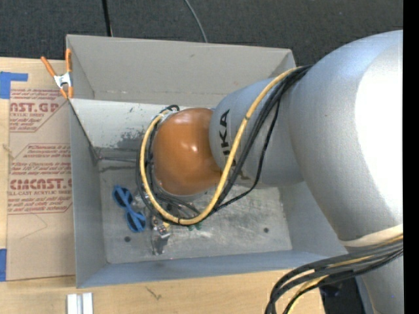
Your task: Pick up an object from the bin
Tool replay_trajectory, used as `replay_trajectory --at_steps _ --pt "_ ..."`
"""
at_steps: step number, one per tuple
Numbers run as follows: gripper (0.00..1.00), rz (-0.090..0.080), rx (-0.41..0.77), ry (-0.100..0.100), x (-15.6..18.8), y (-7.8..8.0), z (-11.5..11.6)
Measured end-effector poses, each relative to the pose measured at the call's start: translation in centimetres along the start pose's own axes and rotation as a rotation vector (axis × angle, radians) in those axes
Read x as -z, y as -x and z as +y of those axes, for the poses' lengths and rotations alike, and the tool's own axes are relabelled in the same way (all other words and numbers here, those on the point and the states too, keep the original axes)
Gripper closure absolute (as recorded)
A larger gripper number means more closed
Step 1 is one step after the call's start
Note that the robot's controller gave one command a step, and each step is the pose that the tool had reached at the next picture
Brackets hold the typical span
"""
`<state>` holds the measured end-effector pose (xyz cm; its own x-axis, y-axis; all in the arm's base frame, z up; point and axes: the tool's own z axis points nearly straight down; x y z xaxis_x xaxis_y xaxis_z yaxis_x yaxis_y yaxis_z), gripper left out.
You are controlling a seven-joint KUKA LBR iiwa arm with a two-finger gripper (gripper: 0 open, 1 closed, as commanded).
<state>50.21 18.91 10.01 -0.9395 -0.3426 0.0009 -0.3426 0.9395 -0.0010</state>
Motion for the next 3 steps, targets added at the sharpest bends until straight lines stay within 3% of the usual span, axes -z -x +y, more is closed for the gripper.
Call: replay_trajectory --at_steps 1,2,3 --pt "0.00 -0.006 0.270 0.002 0.0 5.7 0.5" --pt "0.00 -0.002 0.674 0.002 -2.8 8.8 1.9" --pt "0.00 -0.005 0.497 0.002 -2.8 10.1 2.3"
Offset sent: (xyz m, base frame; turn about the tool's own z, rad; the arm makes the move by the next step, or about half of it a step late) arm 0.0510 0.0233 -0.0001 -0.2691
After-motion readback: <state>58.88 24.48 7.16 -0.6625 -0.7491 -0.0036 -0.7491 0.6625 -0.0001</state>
